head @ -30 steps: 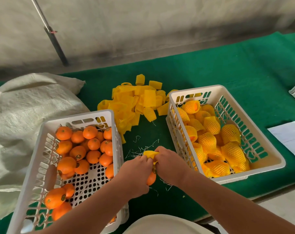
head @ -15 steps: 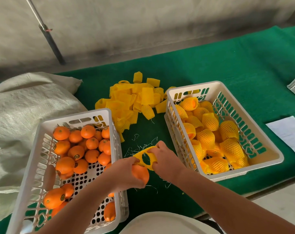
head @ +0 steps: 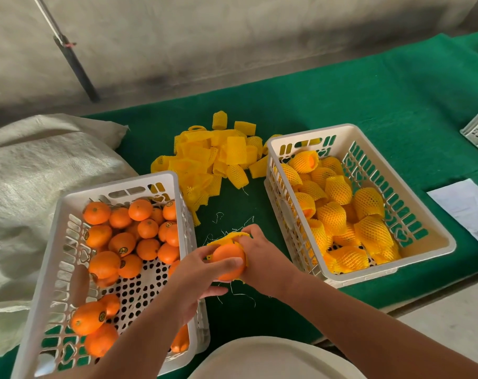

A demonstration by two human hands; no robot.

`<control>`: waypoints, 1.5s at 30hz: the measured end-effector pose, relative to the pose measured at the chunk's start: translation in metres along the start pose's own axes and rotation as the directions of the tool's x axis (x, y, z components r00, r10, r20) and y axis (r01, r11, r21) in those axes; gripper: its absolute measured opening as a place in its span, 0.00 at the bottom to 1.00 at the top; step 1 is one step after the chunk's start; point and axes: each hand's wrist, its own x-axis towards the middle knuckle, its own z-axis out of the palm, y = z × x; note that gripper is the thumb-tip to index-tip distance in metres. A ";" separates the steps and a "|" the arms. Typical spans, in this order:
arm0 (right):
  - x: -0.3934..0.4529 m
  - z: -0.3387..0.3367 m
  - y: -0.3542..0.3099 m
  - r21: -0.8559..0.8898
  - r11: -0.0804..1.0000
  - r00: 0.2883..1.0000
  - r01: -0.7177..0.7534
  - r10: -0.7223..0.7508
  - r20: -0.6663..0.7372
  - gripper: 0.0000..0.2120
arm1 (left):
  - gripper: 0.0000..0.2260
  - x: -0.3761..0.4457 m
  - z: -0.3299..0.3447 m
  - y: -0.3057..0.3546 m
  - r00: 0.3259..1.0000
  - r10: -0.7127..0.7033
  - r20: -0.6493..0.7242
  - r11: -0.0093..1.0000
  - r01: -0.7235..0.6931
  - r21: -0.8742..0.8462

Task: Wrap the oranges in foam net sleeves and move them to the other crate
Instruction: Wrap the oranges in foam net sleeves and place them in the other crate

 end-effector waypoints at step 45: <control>-0.036 -0.005 -0.075 -0.100 0.991 0.954 0.092 -0.116 -0.275 0.13 | 0.29 -0.005 0.009 -0.014 0.628 0.694 -0.351 0.646 -0.328 0.690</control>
